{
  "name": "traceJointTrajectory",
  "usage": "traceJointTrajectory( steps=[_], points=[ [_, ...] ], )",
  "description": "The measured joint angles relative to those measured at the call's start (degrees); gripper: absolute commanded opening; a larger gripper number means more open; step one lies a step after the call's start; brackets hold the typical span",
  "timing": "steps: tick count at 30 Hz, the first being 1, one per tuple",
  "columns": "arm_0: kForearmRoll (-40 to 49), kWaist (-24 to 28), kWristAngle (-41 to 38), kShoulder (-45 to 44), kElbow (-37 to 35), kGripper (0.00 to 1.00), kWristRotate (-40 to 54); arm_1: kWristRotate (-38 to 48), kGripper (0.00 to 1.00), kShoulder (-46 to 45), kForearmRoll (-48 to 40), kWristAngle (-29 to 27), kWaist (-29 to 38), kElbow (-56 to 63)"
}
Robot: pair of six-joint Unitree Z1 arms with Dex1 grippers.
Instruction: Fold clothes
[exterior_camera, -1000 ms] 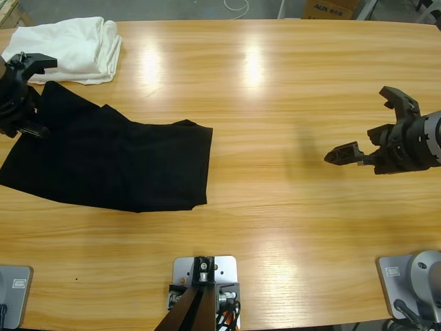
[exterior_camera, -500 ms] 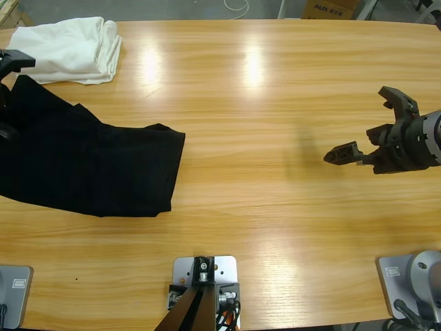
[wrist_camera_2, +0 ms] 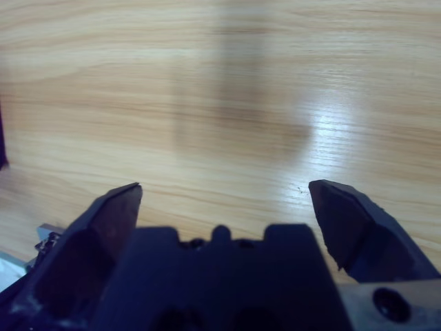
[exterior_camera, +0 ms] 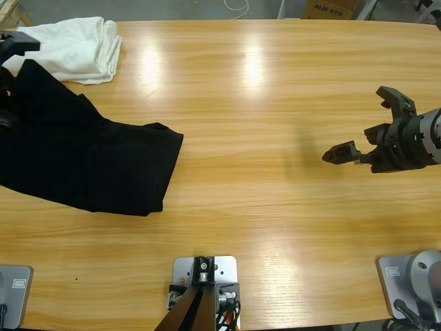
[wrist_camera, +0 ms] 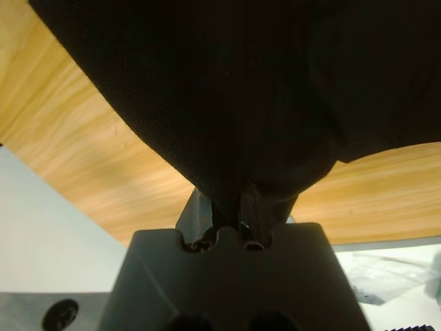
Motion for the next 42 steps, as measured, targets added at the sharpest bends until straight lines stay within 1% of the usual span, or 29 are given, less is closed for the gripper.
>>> traceJointTrajectory(
  steps=[8, 18, 27, 28, 29, 30, 31, 32, 33, 38, 42],
  points=[
    [0.1, -5.8, -2.6, 6.8, -9.2, 0.000, 0.0, 0.0, 1.000, 0.0, 0.0, 0.0, 0.0, 0.0],
    [0.2, -13.5, -6.8, 16.1, -17.6, 0.000, 0.0, 0.0, 1.000, 0.0, -0.1, 0.0, 0.0, 0.0],
    [0.2, -18.4, -11.0, 22.7, -18.9, 0.000, 0.0, 0.0, 1.000, 0.0, -0.1, 0.0, 0.0, 0.0],
    [0.2, -18.6, -11.4, 23.2, -19.1, 0.019, 0.0, 0.0, 1.000, 0.0, -0.1, 0.0, 0.0, 0.0],
    [0.2, -18.8, -11.9, 23.7, -19.4, 0.329, 0.0, 0.0, 1.000, 0.0, -0.1, 0.0, 0.0, 0.0],
    [0.2, -18.9, -12.7, 24.1, -19.8, 0.770, 0.0, 0.0, 1.000, 0.0, -0.1, 0.0, 0.0, 0.0],
    [0.2, -19.0, -13.6, 24.5, -20.4, 0.956, 0.0, 0.0, 1.000, 0.0, -0.1, 0.0, 0.0, 0.0],
    [0.2, -19.0, -14.7, 24.9, -21.2, 0.996, 0.0, 0.0, 1.000, 0.0, -0.1, 0.0, 0.0, 0.0],
    [0.2, -19.1, -15.8, 25.3, -22.1, 1.000, 0.0, 0.0, 1.000, 0.1, -0.1, 0.0, 0.0, 0.0],
    [0.2, -20.5, -19.8, 27.9, -28.0, 1.000, 0.0, 0.0, 1.000, 0.8, -0.2, 0.0, 0.0, 0.0],
    [0.2, -21.4, -21.3, 29.3, -31.0, 1.000, 0.0, 0.0, 1.000, 1.2, -0.2, 0.0, 0.0, 0.0]
  ],
)
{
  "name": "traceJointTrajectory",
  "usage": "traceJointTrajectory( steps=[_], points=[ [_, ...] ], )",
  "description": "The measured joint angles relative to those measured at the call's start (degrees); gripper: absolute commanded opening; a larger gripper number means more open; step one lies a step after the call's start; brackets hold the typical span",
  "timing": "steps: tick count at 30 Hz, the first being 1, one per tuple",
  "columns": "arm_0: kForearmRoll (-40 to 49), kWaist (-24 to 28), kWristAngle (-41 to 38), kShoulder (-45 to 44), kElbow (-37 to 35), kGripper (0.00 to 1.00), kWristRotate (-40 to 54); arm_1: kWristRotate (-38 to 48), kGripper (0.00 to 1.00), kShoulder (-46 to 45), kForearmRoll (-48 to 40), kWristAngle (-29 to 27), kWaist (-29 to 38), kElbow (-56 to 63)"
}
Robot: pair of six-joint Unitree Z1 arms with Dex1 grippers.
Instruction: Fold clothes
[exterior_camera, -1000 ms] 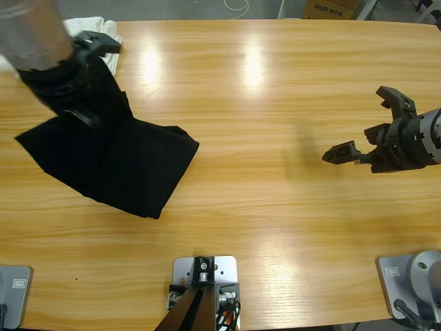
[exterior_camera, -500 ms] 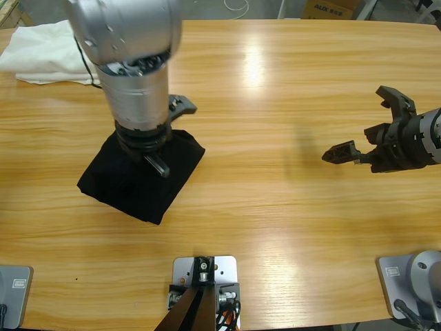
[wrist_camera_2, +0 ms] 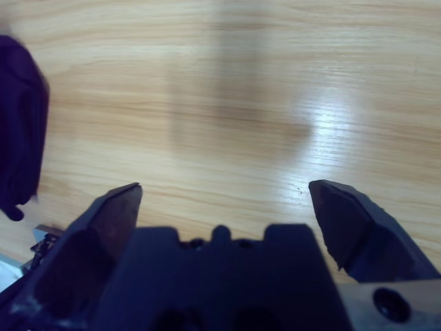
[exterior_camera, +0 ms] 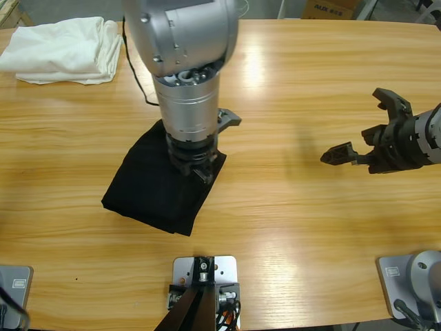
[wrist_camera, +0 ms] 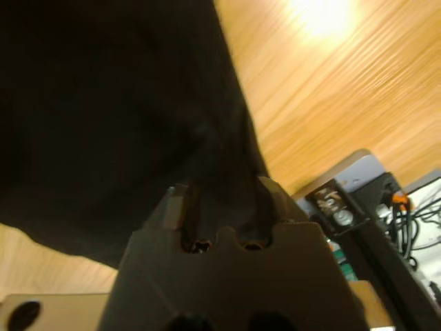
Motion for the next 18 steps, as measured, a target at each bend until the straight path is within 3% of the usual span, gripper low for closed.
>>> traceJointTrajectory(
  steps=[4, 5, 8, 10, 12, 14, 15, 18],
  points=[
    [0.0, -0.3, -0.3, 0.6, -4.9, 0.983, -0.4, 0.0, 0.999, 0.1, 0.0, 0.0, 0.0, 0.0],
    [0.0, -0.3, -0.3, 0.6, -6.5, 0.956, -1.1, 0.0, 0.933, 0.1, 0.0, 0.0, 0.0, 0.0],
    [0.0, 0.9, 0.6, -0.6, -8.6, 0.862, -5.1, 0.0, 0.453, 0.1, 0.0, 0.0, 0.0, 0.0],
    [0.0, 2.9, 2.3, -3.5, -8.8, 0.857, -7.3, 0.0, 0.022, 0.1, 0.0, 0.1, 0.0, 0.0],
    [0.0, 5.1, 4.3, -8.2, -8.0, 0.763, -9.0, 0.0, 0.000, 0.0, -0.1, 0.9, 0.0, 0.0],
    [-3.6, 6.3, 5.8, -15.5, -0.8, 0.657, -11.1, -1.0, 0.000, -0.2, -0.4, 3.5, 0.0, -0.2],
    [-7.5, 6.8, 6.2, -20.0, 5.9, 0.524, -12.5, -2.1, 0.000, -0.2, -0.5, 4.8, 0.0, -0.8],
    [-21.4, 7.6, 6.2, -31.7, 28.4, 0.344, -16.0, -3.9, 0.000, -0.1, -1.4, 9.4, -0.1, -4.4]
  ],
)
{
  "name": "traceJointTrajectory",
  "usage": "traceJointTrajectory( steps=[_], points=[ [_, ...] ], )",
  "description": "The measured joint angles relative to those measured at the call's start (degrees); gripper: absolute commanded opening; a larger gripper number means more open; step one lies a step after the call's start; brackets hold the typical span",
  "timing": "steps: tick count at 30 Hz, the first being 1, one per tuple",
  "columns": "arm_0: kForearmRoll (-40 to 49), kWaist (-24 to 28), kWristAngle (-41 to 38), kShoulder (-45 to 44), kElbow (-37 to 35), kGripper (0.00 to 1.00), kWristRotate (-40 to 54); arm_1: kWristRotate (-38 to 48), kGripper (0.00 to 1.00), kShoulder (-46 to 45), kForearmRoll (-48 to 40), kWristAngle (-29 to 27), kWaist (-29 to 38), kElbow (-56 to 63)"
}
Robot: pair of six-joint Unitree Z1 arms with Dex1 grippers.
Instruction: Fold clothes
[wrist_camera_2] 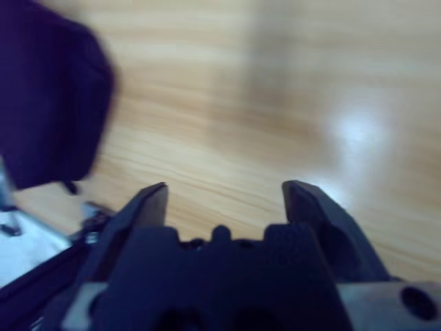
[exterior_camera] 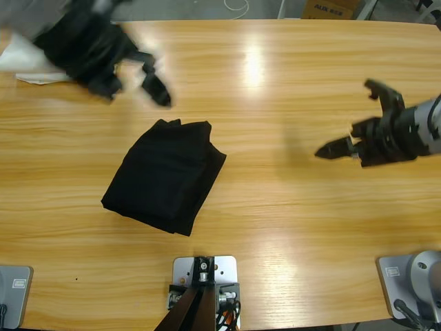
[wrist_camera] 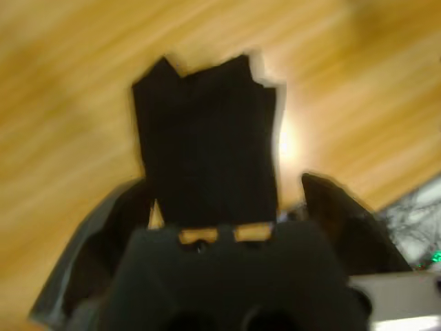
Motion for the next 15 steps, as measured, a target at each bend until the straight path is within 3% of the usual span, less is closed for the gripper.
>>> traceJointTrajectory(
  steps=[1, 2, 8, 11, 15],
  points=[
    [-4.2, 0.0, -0.6, -2.8, 6.4, 0.139, -0.6, -0.8, 0.000, 0.4, -0.2, 2.2, 0.0, -1.4],
    [-7.8, -0.1, -1.0, -5.2, 11.9, 0.000, -1.0, -1.7, 0.000, 1.0, -0.4, 4.5, 0.0, -2.8],
    [-26.0, -0.6, -4.4, -15.3, 36.1, 0.000, -3.6, -3.4, 0.000, 8.3, -7.4, 18.6, 0.8, -11.4],
    [-30.1, -1.0, -5.6, -16.3, 42.1, 0.000, -3.7, -3.4, 0.000, 13.6, -11.6, 22.9, 2.9, -15.0],
    [-35.7, -1.2, -6.2, -16.3, 48.0, 0.000, -4.4, -1.9, 0.000, 20.1, -16.7, 24.5, 7.7, -18.0]
  ],
)
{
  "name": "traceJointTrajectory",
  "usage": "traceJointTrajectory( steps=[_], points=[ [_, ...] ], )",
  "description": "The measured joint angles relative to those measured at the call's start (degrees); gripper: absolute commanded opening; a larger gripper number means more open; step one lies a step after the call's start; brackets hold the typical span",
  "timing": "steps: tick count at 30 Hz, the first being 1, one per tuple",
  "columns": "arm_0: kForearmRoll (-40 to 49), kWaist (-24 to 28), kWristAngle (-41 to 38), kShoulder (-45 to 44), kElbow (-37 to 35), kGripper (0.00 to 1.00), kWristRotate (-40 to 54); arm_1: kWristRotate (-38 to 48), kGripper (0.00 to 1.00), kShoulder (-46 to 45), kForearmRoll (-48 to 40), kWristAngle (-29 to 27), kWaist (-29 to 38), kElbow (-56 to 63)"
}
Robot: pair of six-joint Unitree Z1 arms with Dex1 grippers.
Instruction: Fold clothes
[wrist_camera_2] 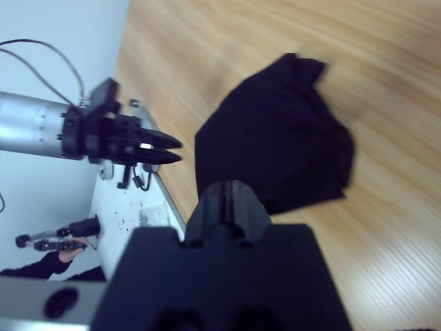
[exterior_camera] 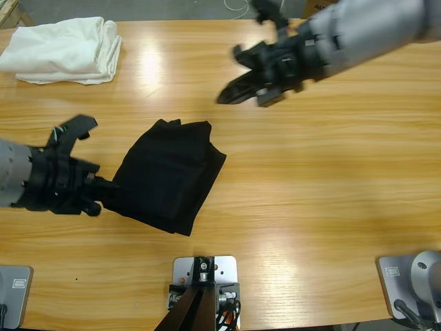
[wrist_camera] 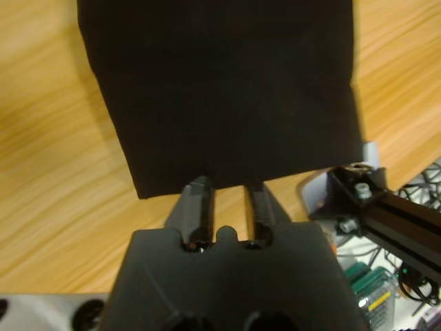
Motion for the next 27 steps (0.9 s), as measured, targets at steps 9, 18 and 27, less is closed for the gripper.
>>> traceJointTrajectory(
  steps=[9, 18, 27],
  points=[
    [-12.8, -0.1, -1.6, 3.7, 4.1, 0.000, -2.5, 3.3, 0.000, 10.3, -10.4, 0.9, 6.4, -0.8],
    [-18.0, -1.3, -2.8, 8.6, 4.9, 0.000, -4.0, 5.3, 0.000, 14.9, -14.1, -4.3, 6.7, 0.5],
    [-22.5, -5.0, -2.8, 10.1, 10.5, 0.000, -5.4, 5.5, 0.000, 16.1, -16.1, -13.2, 6.7, 5.7]
  ],
)
